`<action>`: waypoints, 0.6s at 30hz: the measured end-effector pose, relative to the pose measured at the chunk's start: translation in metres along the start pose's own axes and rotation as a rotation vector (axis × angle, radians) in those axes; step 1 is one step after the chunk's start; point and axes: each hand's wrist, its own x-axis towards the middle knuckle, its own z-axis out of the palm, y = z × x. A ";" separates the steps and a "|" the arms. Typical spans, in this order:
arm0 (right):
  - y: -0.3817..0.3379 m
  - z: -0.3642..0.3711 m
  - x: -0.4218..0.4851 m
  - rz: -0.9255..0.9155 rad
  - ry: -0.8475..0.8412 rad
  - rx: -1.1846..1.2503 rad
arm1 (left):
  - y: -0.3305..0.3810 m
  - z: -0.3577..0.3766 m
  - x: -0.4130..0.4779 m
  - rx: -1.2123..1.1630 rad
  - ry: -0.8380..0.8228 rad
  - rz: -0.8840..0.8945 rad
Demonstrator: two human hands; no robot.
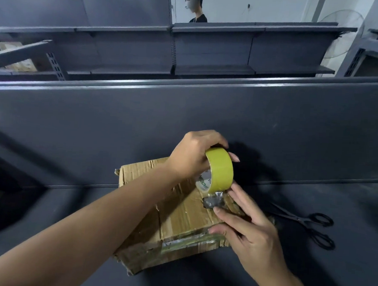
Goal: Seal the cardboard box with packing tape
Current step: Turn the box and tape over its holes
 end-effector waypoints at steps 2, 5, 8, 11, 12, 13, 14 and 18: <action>0.001 0.002 -0.003 -0.004 0.029 0.030 | -0.004 -0.009 0.001 0.025 -0.105 0.039; 0.000 0.004 -0.003 -0.022 0.081 0.009 | -0.011 -0.023 0.005 0.135 -0.230 0.158; 0.001 0.008 -0.003 -0.026 0.130 -0.055 | -0.014 -0.029 0.007 0.283 -0.230 0.272; -0.001 0.011 -0.004 0.016 0.173 -0.033 | -0.010 -0.027 0.000 0.288 -0.159 0.247; -0.002 0.012 -0.005 0.053 0.186 0.002 | -0.009 -0.025 -0.003 0.244 -0.140 0.201; -0.005 0.015 -0.006 0.104 0.210 0.056 | -0.008 -0.024 -0.006 0.192 -0.123 0.152; -0.008 0.019 -0.006 0.175 0.245 0.121 | -0.008 -0.024 -0.009 0.152 -0.112 0.106; -0.019 0.035 -0.005 0.435 0.357 0.222 | -0.010 -0.023 -0.016 -0.028 -0.111 -0.151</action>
